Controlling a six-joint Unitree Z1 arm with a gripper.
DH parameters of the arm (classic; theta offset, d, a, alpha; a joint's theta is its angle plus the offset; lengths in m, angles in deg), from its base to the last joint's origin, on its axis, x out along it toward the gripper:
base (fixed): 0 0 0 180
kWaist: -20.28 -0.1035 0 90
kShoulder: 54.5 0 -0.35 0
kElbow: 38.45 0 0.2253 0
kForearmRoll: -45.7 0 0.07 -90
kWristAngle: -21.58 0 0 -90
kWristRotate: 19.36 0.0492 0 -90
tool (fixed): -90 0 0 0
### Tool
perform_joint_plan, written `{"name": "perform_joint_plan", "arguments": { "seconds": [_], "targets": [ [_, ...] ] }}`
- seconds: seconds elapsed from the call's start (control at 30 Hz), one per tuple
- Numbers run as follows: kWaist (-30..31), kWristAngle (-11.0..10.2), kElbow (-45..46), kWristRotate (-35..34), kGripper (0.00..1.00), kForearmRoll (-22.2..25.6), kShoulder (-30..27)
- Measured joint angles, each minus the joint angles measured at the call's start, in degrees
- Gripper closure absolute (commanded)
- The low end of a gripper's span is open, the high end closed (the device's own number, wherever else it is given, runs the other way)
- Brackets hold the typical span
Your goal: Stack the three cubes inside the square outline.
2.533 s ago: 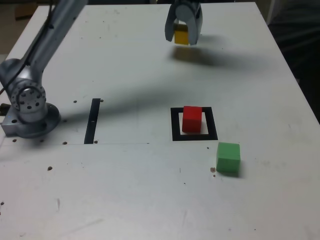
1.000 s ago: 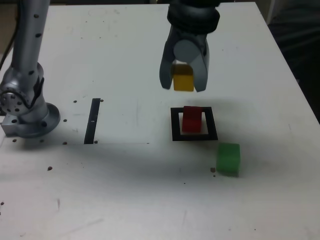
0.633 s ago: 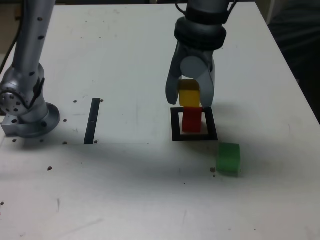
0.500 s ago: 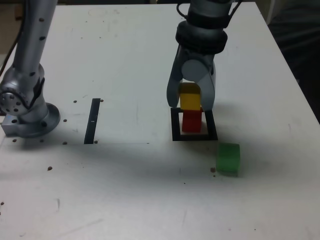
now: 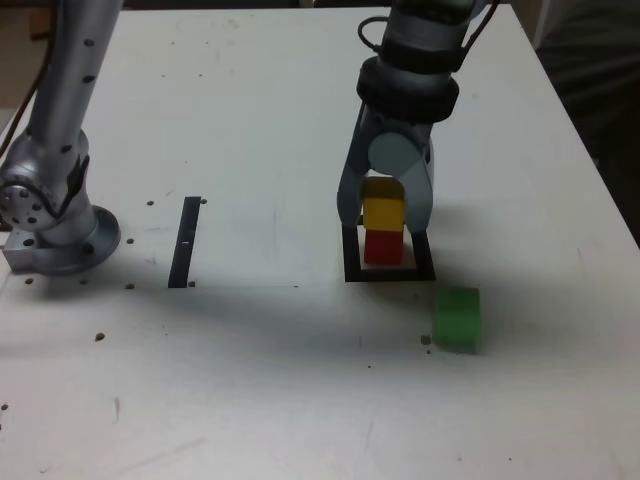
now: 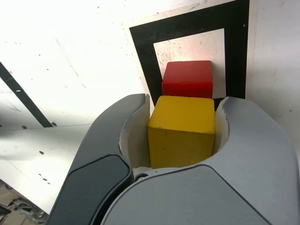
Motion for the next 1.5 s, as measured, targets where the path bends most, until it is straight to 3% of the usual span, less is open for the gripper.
{"name": "perform_joint_plan", "arguments": {
  "seconds": [0.13,0.23,0.7,1.1,1.5],
  "targets": [
    [0.0,0.3,0.56,0.61,0.17,-1.31,0.0],
    [0.0,0.81,1.28,1.02,0.03,-2.17,0.0],
    [0.0,1.14,4.31,1.1,0.0,-4.55,-0.76],
    [0.0,-3.68,7.29,0.82,0.0,-5.24,-7.38],
    [4.5,-5.64,1.21,0.22,0.0,-1.34,-7.42]
  ]
}}
